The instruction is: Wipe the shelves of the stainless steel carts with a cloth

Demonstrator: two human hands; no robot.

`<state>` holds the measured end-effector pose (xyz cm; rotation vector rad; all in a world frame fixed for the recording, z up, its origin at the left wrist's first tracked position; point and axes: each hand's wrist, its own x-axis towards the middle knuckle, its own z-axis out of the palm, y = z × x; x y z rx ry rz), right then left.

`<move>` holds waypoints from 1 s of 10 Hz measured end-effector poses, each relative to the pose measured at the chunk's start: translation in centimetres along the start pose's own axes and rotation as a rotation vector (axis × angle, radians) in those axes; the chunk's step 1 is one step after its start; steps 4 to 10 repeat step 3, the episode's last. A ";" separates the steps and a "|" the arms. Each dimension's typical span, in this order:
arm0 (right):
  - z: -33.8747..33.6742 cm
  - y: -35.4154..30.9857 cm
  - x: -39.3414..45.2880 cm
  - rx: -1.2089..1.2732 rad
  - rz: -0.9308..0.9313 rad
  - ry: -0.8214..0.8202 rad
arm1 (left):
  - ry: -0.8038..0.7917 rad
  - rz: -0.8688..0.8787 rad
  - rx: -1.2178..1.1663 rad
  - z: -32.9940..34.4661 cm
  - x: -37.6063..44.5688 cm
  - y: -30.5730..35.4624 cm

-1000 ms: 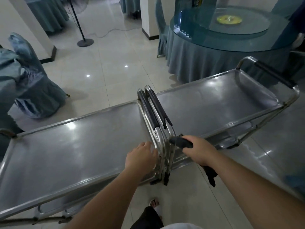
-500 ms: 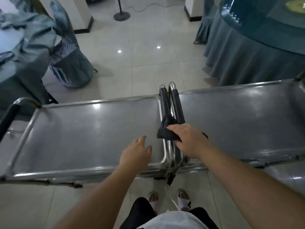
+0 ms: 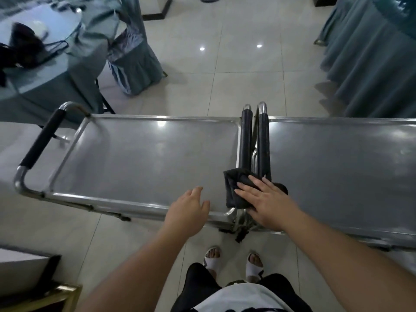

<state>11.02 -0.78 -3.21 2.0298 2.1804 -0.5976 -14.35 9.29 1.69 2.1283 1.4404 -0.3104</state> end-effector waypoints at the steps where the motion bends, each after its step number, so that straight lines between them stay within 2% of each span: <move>1: -0.8 -0.8 0.0 0.013 0.022 -0.034 | -0.009 0.017 0.008 0.1 0.0 0.7; 2: -2.4 -2.2 0.1 0.099 0.076 0.008 | -0.013 0.049 0.028 -0.5 0.4 1.3; 3: -5.0 -3.8 0.8 0.148 0.215 0.160 | 0.025 0.091 0.055 -1.7 1.1 2.0; 10: -5.0 -3.8 0.8 0.148 0.215 0.160 | 0.025 0.091 0.055 -1.7 1.1 2.0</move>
